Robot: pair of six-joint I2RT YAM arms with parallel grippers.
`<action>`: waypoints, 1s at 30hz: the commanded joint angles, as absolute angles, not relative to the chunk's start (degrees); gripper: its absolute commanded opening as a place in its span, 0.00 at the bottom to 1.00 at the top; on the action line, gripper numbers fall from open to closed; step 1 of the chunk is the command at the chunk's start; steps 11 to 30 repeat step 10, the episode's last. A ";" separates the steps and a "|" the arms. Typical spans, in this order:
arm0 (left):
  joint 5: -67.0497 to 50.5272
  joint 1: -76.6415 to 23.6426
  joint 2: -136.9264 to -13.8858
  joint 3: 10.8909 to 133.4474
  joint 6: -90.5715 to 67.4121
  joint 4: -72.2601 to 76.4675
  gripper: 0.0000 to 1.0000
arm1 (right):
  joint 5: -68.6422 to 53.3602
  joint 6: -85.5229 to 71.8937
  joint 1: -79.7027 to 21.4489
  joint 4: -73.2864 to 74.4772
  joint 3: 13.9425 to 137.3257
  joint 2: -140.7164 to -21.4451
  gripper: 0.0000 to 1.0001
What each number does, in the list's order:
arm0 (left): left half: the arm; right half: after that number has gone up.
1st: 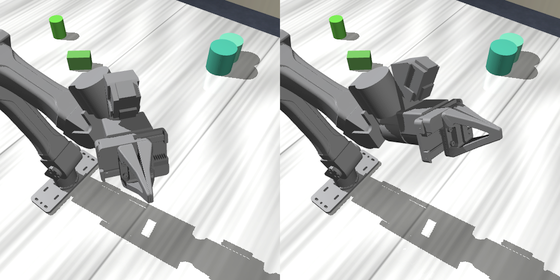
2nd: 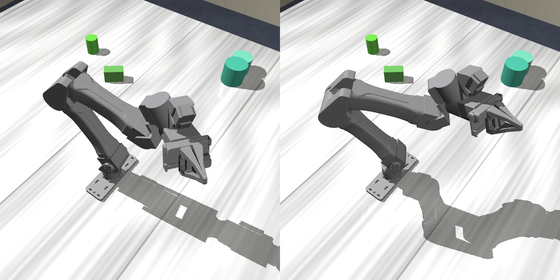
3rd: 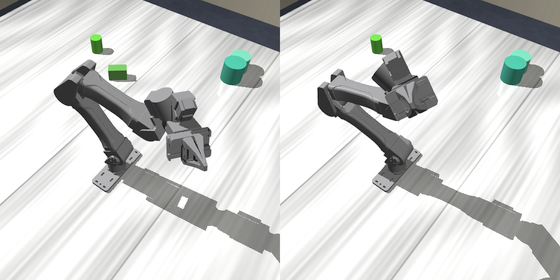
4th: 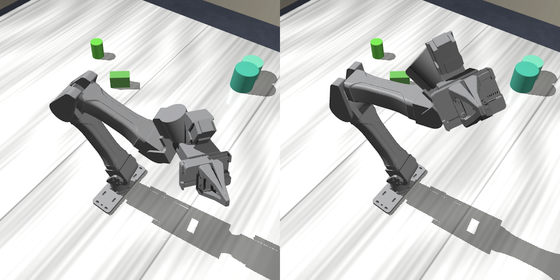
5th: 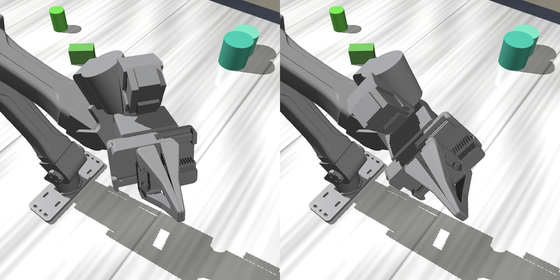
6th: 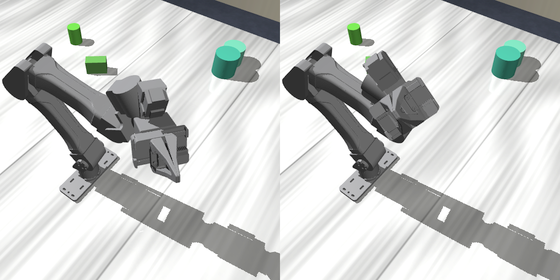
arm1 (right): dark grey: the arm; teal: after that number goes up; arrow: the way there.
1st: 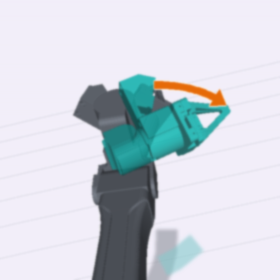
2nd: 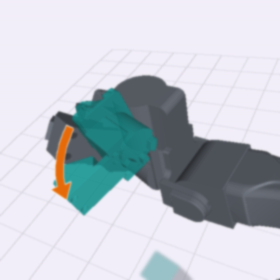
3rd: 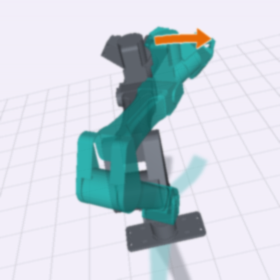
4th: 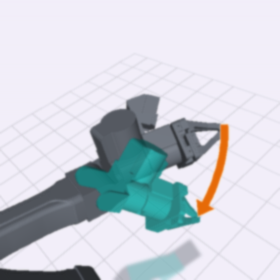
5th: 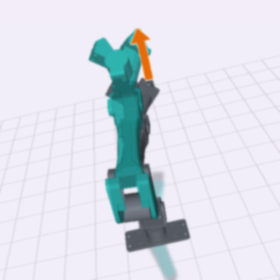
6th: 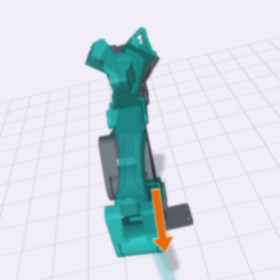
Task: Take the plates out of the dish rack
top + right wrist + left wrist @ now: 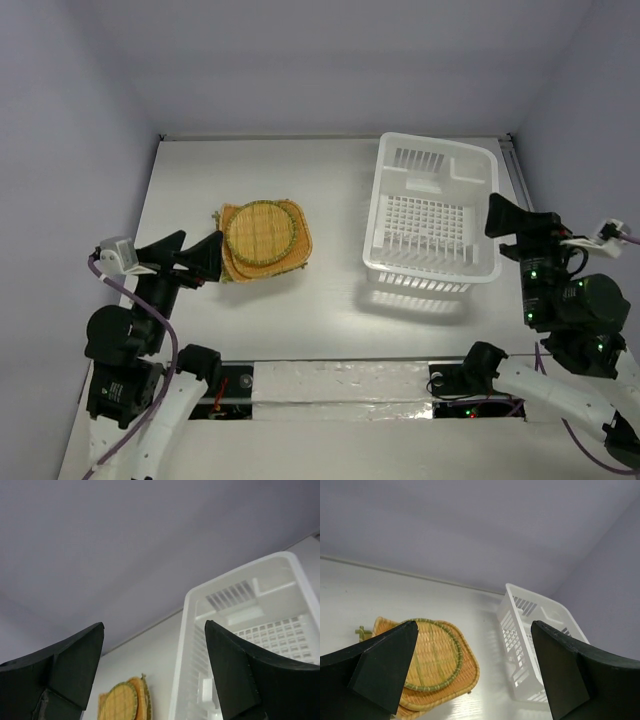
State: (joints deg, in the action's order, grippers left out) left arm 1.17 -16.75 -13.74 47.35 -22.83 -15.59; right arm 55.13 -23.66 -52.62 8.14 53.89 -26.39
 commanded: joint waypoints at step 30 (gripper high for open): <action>3.08 -16.44 -15.90 47.29 -21.44 -11.52 0.97 | 60.65 -23.38 -53.17 13.45 51.06 -27.77 0.89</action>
